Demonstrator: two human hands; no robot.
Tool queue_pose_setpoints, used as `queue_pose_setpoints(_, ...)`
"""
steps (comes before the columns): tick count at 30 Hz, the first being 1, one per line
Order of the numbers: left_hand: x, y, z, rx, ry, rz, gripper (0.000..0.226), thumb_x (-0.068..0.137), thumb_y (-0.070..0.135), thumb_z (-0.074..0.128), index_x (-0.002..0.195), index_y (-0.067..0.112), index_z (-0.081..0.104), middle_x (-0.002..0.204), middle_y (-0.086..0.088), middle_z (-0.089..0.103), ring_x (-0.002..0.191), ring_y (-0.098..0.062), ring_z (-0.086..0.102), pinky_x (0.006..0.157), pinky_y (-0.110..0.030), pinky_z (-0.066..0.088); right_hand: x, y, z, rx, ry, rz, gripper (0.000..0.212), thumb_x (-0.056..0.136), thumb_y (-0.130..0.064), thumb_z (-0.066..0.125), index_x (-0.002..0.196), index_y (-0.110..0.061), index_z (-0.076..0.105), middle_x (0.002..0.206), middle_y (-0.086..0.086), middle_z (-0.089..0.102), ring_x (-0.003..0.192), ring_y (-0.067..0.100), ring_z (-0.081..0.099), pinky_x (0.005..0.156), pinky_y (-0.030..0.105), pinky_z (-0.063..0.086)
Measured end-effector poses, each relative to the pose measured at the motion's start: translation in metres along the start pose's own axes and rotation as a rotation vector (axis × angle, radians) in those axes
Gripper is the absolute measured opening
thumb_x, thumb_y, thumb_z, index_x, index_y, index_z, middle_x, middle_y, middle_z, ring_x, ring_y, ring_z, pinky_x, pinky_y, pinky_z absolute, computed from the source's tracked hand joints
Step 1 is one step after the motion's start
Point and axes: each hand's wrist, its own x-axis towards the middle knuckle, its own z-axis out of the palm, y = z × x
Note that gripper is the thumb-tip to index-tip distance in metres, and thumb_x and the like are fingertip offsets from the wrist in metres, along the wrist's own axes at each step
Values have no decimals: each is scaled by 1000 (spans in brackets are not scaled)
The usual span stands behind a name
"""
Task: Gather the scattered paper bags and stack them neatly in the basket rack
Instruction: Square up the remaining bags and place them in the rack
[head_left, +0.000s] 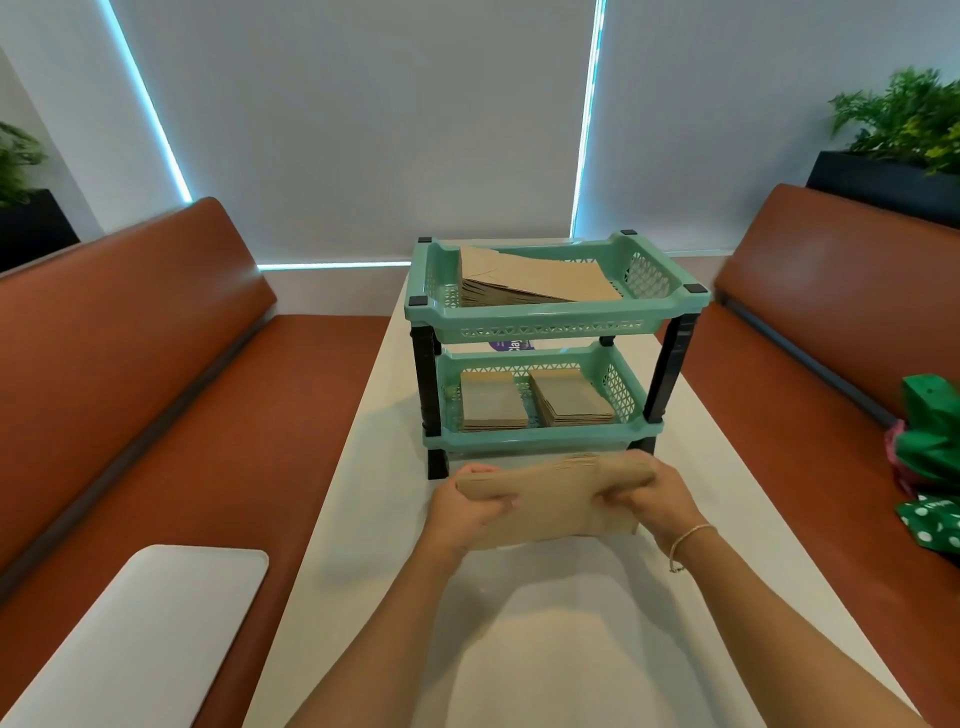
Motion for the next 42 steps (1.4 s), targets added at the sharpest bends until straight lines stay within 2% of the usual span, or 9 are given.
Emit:
queue_pose_setpoints(3,2,-11,-1,21,5,-42,41,68,-2,79,101,14,62,95,-4,64,91,-21,60,77,-32,53,-3,7,-1,1,-54,58,44,50,5,80,87,-12,63,84,8,64,79,21,58,69,32,51)
queue_pose_setpoints(8,-1,-34,1,19,68,-147,58,65,2,83,118,4,60,113,-11,66,103,-25,62,88,-33,51,-10,9,-3,38,-122,118,33,65,13,73,82,-14,65,84,7,66,81,23,60,66,29,52)
queue_pose_setpoints(15,-1,11,6,-124,145,-7,64,65,6,84,116,17,48,110,0,63,104,-22,60,96,-37,48,-9,-44,-19,189,-315,86,37,58,3,76,92,-8,67,85,9,71,80,25,66,64,30,58)
queue_pose_setpoints(19,-6,45,20,-416,189,15,84,49,26,92,121,7,52,113,-7,67,98,-24,66,90,-42,53,-8,-75,-22,393,-357,31,80,25,-22,96,98,-7,66,91,12,72,77,22,70,63,32,58)
queue_pose_setpoints(26,-42,84,72,-610,-47,44,28,77,7,73,101,17,62,96,0,70,83,-11,66,77,-33,56,-17,-106,2,747,-345,-39,90,18,-25,97,101,-11,65,92,9,73,82,23,70,65,37,59)
queue_pose_setpoints(31,-49,111,87,-537,-21,152,48,77,11,75,121,14,56,106,-3,68,97,-16,66,78,-36,58,-22,-138,34,1034,-365,-107,76,25,-19,96,96,-9,71,93,11,72,84,23,71,66,37,59)
queue_pose_setpoints(34,-42,135,73,-469,51,239,60,55,40,83,109,26,60,104,2,68,99,-18,65,86,-40,55,-24,-160,37,1048,-328,-151,30,54,-14,84,83,-14,77,94,9,72,83,21,71,68,35,59)
queue_pose_setpoints(36,-39,151,62,-414,66,263,59,47,46,80,101,27,62,97,7,69,96,-18,65,86,-41,55,-23,-174,35,1009,-276,-183,29,52,-15,84,80,-14,76,90,7,73,81,20,71,70,34,59)
queue_pose_setpoints(42,-19,218,1,99,-146,268,38,80,23,74,114,21,57,102,0,67,84,-18,64,56,-28,54,12,-209,8,687,-118,-158,15,82,-3,61,83,-17,56,77,3,66,69,15,60,64,28,50)
